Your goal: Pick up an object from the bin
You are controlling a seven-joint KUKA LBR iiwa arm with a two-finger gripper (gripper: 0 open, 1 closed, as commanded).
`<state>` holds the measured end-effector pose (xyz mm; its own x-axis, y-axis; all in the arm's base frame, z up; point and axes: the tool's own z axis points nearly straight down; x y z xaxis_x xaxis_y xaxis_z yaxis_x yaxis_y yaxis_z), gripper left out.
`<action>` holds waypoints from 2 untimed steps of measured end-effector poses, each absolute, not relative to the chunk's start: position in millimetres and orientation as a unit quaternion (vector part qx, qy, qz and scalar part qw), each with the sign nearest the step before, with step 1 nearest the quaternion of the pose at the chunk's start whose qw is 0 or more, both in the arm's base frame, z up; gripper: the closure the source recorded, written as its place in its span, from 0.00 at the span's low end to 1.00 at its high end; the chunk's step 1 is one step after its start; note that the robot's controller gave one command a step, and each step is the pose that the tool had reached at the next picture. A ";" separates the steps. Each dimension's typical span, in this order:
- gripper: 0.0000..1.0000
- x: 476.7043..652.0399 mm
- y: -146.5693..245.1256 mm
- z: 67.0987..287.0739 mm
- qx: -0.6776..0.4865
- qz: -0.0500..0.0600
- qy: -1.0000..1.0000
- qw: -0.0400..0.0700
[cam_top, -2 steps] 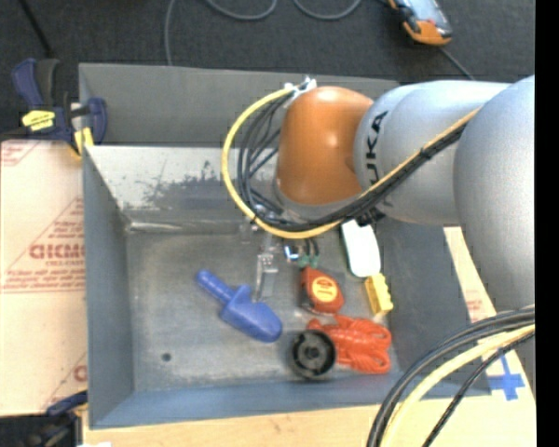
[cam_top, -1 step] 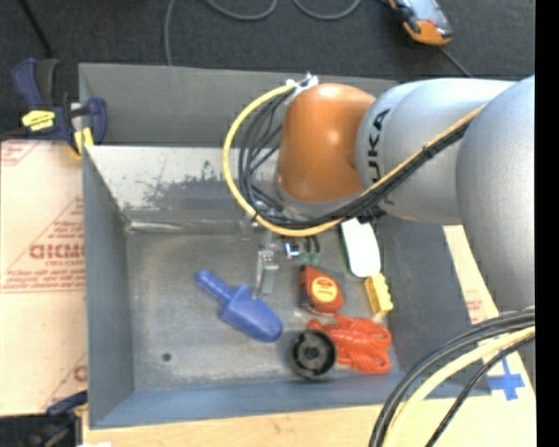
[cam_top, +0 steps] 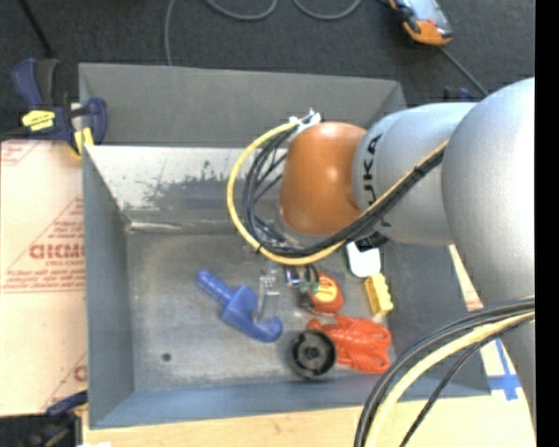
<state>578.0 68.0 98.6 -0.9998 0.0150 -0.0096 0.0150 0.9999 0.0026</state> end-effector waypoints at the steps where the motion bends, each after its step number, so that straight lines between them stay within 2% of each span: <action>1: 0.00 564.0 79.9 73.0 0.059 -0.001 0.998 -0.001; 2: 1.00 499.4 93.3 71.9 0.062 0.000 0.998 0.001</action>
Offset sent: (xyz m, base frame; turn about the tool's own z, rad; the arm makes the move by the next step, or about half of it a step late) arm -0.0793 0.0259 -0.0272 0.1092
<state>499.4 93.3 71.9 -0.9922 0.1243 -0.0011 0.1243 0.9923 0.0009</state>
